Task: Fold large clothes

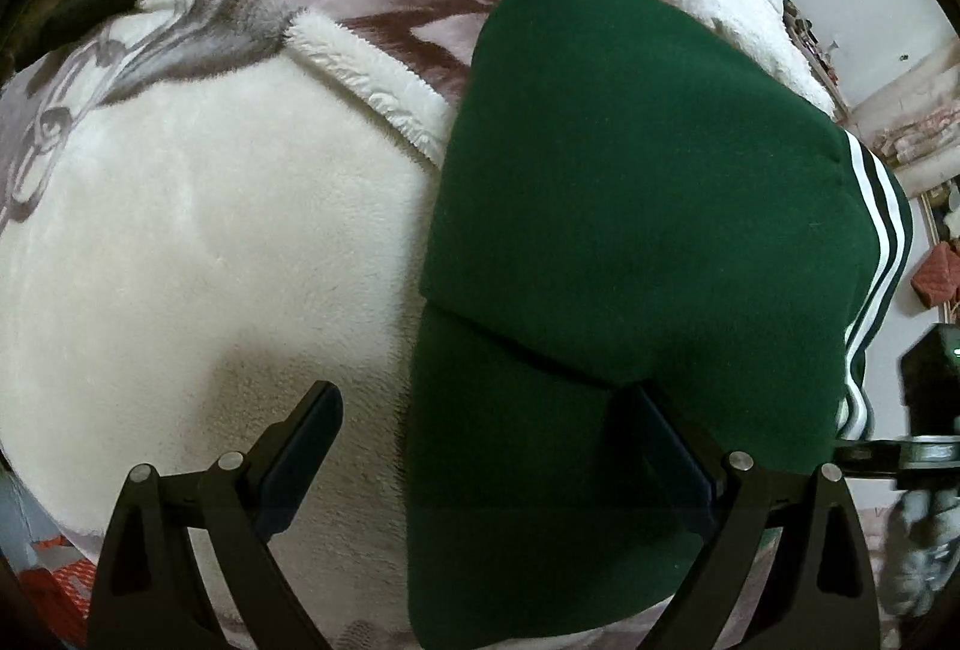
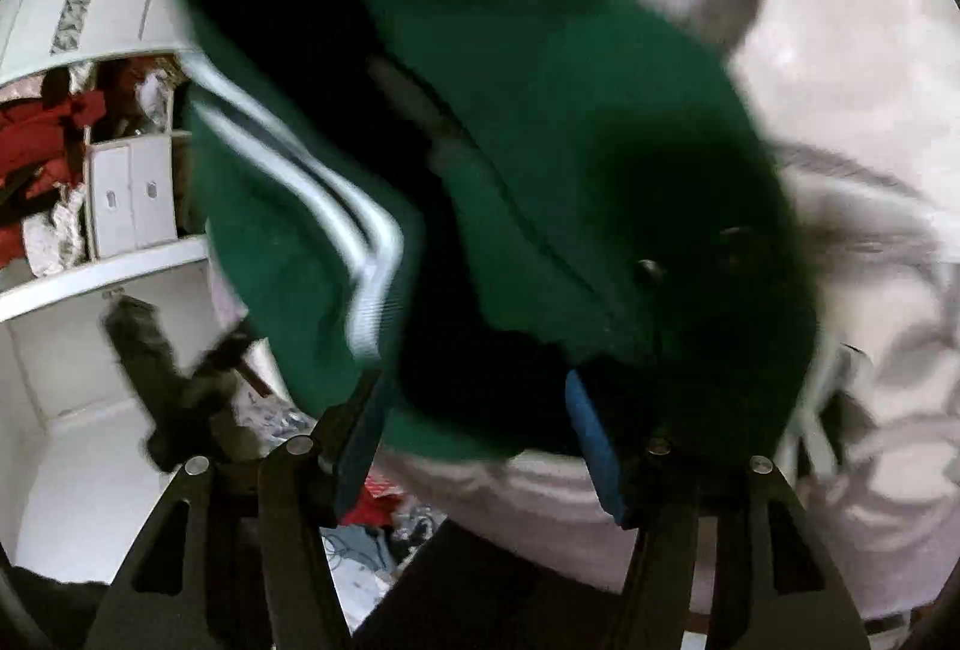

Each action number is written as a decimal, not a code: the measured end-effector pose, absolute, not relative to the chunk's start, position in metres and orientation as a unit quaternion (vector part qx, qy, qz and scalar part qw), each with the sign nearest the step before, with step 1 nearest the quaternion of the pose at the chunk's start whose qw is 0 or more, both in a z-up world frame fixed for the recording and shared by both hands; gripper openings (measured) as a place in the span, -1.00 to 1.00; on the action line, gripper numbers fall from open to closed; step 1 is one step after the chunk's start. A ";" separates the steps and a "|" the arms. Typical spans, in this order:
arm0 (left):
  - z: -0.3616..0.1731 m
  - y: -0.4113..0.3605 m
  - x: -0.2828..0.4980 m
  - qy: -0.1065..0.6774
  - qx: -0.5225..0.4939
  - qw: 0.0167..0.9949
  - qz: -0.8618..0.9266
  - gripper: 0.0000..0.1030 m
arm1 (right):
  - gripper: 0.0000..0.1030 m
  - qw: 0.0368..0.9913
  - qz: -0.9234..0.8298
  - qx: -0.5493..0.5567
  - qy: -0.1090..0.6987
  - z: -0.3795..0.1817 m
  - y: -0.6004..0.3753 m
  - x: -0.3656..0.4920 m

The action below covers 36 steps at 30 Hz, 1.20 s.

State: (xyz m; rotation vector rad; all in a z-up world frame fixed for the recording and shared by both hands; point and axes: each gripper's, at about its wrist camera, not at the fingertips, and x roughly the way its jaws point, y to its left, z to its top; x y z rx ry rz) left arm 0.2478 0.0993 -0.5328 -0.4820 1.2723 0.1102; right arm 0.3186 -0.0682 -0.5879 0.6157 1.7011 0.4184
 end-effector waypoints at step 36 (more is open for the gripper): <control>-0.522 0.096 0.279 0.587 -0.220 0.779 0.010 1.00 | 0.27 0.658 0.066 0.348 0.665 -0.537 -0.130 0.458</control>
